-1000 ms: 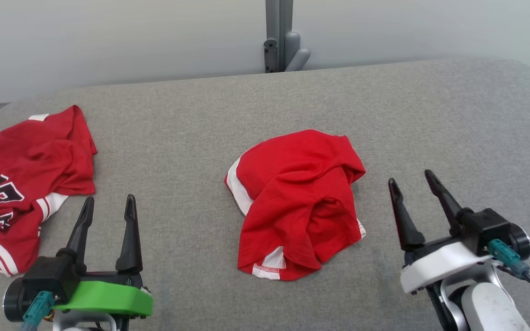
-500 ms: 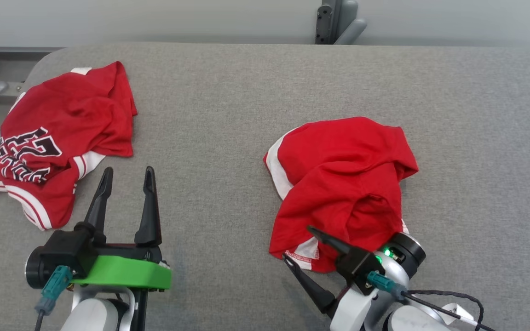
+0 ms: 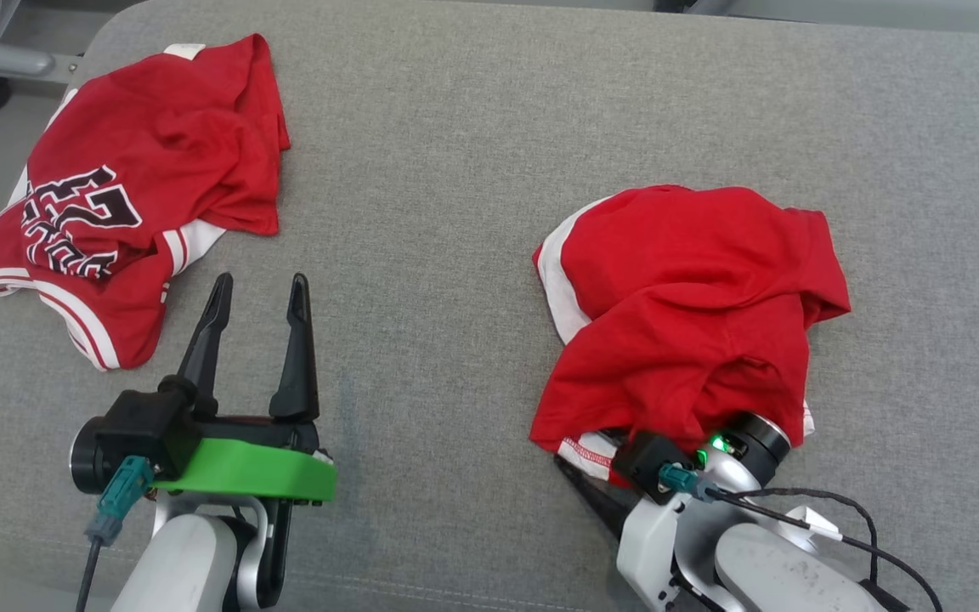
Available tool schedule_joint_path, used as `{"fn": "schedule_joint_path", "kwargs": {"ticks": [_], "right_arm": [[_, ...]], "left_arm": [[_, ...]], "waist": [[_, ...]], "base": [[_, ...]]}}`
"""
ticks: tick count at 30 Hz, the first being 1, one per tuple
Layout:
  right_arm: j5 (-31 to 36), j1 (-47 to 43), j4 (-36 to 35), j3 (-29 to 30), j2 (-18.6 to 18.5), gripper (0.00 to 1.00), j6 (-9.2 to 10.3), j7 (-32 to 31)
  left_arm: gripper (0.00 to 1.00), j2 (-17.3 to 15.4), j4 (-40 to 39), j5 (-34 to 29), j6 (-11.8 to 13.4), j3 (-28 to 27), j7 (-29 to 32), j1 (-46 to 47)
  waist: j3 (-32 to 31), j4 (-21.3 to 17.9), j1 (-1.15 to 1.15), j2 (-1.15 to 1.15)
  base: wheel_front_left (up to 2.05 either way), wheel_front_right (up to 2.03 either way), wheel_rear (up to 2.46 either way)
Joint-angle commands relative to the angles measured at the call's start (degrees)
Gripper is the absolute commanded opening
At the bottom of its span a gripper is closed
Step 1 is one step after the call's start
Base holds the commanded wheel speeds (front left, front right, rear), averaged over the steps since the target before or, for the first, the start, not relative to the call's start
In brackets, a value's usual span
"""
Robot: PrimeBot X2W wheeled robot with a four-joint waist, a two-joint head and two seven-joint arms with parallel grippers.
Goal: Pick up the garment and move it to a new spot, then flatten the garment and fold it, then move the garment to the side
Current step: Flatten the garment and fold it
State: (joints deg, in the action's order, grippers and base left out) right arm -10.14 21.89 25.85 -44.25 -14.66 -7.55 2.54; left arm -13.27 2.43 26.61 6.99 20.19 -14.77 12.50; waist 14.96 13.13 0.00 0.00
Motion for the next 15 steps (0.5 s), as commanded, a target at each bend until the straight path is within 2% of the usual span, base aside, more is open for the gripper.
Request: {"fn": "schedule_joint_path", "kwargs": {"ticks": [1,7,15], "right_arm": [[-0.58,0.21,2.35,-0.09,-0.37,0.00,0.12,-0.91],[-1.73,3.17,1.48,-0.42,0.59,0.00,0.12,0.74],[-2.78,8.02,-11.69,-0.49,2.10,0.00,0.10,4.84]], "left_arm": [[1.00,0.28,0.36,-0.40,-0.36,-0.43,-0.35,0.97],[1.00,0.52,0.79,-0.82,-0.63,-1.37,-0.37,1.14],[1.00,-0.45,0.45,-1.39,-0.70,-2.69,-0.42,0.82]], "waist": [[0.76,0.25,0.00,0.00],[0.91,-1.79,0.00,0.00],[0.08,-6.54,0.00,0.00]], "base": [[0.00,0.00,0.00],[0.00,0.00,0.00],[0.00,0.00,0.00]]}}
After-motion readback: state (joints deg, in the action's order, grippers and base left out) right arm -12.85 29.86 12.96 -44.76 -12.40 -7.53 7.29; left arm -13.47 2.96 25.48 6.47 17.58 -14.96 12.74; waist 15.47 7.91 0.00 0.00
